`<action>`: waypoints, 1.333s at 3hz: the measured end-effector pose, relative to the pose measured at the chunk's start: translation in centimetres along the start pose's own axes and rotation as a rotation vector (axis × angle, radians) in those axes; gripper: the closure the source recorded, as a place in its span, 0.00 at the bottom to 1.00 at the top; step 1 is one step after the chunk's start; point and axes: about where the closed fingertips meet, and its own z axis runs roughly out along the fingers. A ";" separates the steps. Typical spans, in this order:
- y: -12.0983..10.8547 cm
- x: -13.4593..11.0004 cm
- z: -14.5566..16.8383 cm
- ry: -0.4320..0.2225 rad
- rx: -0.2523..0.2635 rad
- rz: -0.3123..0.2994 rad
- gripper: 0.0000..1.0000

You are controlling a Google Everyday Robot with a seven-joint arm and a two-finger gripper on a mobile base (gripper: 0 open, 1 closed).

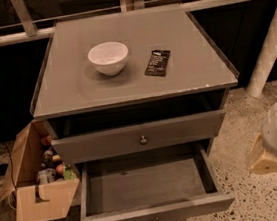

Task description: Close middle drawer

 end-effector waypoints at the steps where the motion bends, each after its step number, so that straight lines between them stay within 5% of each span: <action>1: 1.8 1.9 6.4 0.022 -0.108 0.033 1.00; 2: 1.8 1.9 6.4 0.022 -0.108 0.033 1.00; 4: 3.1 1.6 14.6 -0.053 -0.153 0.119 1.00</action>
Offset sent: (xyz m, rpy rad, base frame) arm -0.0168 0.0031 -0.0565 0.0285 0.0922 -0.0114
